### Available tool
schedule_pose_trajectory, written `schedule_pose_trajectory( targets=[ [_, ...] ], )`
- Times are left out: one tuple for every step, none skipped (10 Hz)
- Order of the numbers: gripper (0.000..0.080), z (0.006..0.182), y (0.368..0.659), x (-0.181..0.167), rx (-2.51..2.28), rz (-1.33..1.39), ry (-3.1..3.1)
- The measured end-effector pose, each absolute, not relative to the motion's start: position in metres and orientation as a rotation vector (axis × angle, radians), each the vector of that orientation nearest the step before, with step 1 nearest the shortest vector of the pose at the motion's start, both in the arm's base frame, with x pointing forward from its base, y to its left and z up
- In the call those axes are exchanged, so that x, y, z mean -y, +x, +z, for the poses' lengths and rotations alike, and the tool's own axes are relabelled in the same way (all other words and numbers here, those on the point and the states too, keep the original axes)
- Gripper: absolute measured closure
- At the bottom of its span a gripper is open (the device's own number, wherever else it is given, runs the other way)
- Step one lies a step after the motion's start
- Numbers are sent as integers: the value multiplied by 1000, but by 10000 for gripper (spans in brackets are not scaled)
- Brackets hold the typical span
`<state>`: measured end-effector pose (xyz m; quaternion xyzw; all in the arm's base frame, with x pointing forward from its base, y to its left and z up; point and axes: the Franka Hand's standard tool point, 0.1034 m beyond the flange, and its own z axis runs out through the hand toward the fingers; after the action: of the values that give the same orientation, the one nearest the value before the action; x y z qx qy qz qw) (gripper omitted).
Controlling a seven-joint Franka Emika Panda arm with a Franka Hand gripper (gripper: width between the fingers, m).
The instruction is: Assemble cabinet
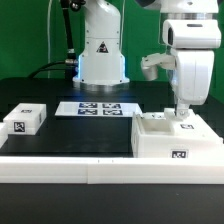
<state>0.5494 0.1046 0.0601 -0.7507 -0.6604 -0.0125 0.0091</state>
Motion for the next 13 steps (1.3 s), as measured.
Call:
schedule_pose_trajectory(
  targets=[
    [729, 60, 554, -104, 2063, -45, -2346],
    [729, 59, 560, -104, 2074, -52, -2339],
    [729, 59, 567, -103, 2083, -61, -2333],
    [729, 59, 573, -103, 2087, -59, -2329],
    [729, 60, 576, -104, 2093, -50, -2324],
    [729, 60, 576, -105, 2108, -25, -2310],
    [729, 61, 576, -105, 2103, -15, -2314],
    [729, 60, 576, -104, 2098, -11, -2319],
    [632, 60, 576, -103, 2097, -12, -2320],
    [632, 60, 576, -103, 2096, -12, -2320],
    [450, 60, 576, -103, 2096, -12, -2321],
    [450, 60, 576, -103, 2096, -12, -2321],
    [282, 60, 576, -103, 2095, -12, -2321]
  ],
)
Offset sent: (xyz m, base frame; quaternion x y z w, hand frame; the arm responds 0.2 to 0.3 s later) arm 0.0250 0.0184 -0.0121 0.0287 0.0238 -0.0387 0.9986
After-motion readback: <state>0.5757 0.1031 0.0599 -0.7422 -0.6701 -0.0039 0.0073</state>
